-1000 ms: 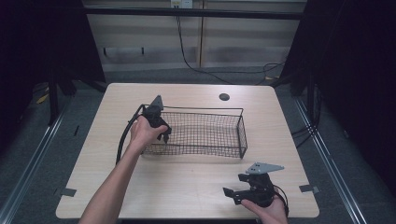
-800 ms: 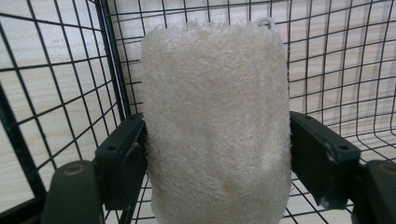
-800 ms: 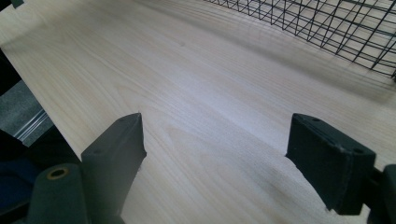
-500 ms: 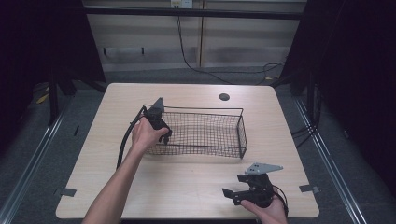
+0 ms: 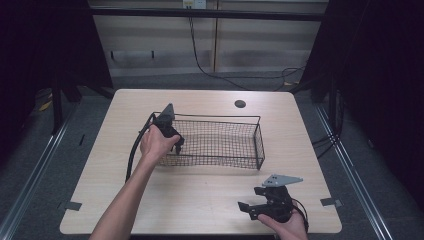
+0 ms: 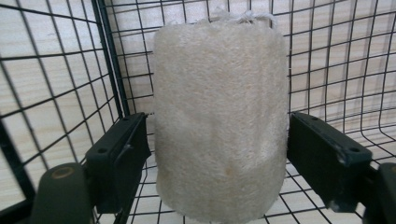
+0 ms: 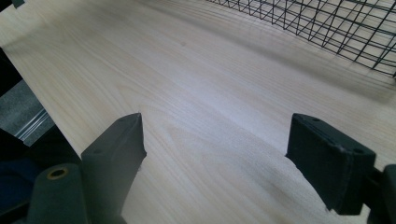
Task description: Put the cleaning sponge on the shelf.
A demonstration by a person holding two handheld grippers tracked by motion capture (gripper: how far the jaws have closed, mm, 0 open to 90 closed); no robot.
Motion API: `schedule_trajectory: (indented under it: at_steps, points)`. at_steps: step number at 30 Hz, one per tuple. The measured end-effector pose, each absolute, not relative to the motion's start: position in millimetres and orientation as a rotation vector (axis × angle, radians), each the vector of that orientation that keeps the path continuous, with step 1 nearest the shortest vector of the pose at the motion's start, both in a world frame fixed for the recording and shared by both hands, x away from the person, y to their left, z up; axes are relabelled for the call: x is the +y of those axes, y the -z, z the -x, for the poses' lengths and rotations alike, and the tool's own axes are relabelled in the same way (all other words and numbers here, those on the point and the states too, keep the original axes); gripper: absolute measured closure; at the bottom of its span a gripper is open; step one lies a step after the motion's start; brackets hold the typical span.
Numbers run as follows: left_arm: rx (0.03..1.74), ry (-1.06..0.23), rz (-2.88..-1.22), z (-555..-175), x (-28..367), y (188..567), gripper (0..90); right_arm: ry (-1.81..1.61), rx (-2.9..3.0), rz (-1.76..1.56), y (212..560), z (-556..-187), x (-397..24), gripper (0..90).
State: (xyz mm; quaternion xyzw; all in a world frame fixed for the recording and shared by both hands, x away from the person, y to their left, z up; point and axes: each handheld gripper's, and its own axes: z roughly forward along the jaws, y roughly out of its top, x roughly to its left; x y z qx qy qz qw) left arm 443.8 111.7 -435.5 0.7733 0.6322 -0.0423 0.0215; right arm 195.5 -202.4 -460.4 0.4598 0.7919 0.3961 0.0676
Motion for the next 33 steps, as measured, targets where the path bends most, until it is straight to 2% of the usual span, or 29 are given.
schedule_trajectory:
  at_steps: [9,11,19,33]
  points:
    - [1.945,0.124,-2.387,-441.5,112.7,431.1,18.4,-1.193,2.381,-1.391,460.5,-195.8,-202.6,18.3]
    - [1.896,0.161,-2.401,-439.5,112.8,427.8,18.3,-1.193,2.381,-1.390,460.3,-195.7,-202.6,18.3]
    - [1.852,0.164,-2.405,-436.9,117.4,419.7,18.4,-1.190,2.378,-1.397,460.1,-195.8,-202.7,18.2]
    - [1.764,0.154,-2.330,-432.2,133.8,400.3,18.3,-1.189,2.381,-1.395,460.7,-196.5,-202.0,18.2]
